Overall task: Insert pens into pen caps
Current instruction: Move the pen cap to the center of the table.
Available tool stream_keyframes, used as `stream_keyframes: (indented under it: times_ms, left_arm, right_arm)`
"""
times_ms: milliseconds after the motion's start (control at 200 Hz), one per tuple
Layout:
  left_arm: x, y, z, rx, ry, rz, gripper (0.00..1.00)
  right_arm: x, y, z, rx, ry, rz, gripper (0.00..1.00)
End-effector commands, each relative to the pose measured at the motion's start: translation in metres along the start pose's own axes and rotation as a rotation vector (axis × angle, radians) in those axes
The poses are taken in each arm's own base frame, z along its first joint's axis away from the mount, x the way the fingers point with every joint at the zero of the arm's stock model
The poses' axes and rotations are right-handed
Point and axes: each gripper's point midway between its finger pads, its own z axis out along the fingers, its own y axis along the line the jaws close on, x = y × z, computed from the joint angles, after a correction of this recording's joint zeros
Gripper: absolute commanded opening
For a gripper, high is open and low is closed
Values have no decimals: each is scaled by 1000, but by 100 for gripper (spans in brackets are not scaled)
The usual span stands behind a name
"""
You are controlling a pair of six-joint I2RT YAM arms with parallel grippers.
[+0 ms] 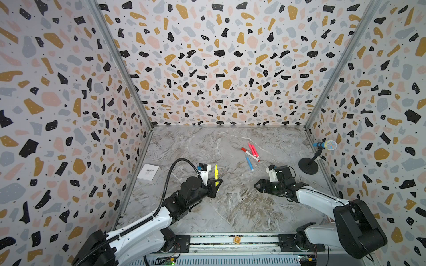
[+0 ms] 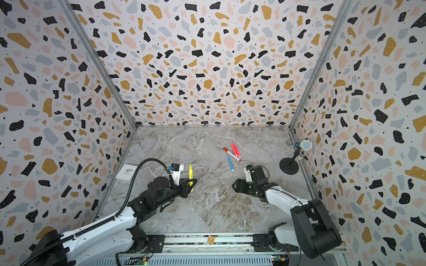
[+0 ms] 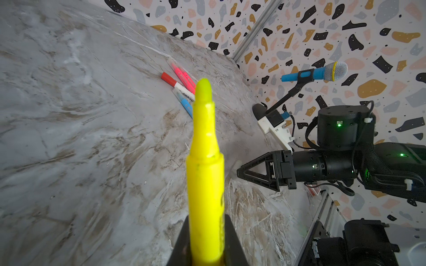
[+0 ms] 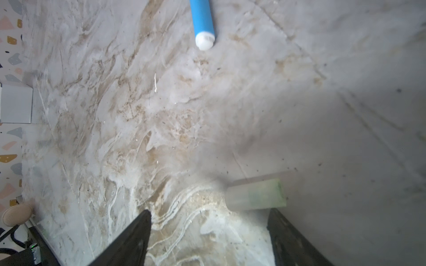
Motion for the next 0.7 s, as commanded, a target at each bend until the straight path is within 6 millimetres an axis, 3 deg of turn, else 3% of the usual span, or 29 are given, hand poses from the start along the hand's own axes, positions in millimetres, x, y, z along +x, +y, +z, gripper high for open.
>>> stream_keyframes:
  times_ms: [0, 210, 696]
  left_arm:
    - [-3, 4, -3, -9, -25, 6, 0]
    - [-5, 6, -4, -16, -30, 6, 0]
    - [-6, 6, -7, -16, -36, 14, 0]
  right_arm:
    - [-22, 7, -4, 3, -53, -32, 80]
    - [-30, 5, -1, 30, -50, -46, 77]
    - [-17, 3, 13, 83, 3, -85, 73]
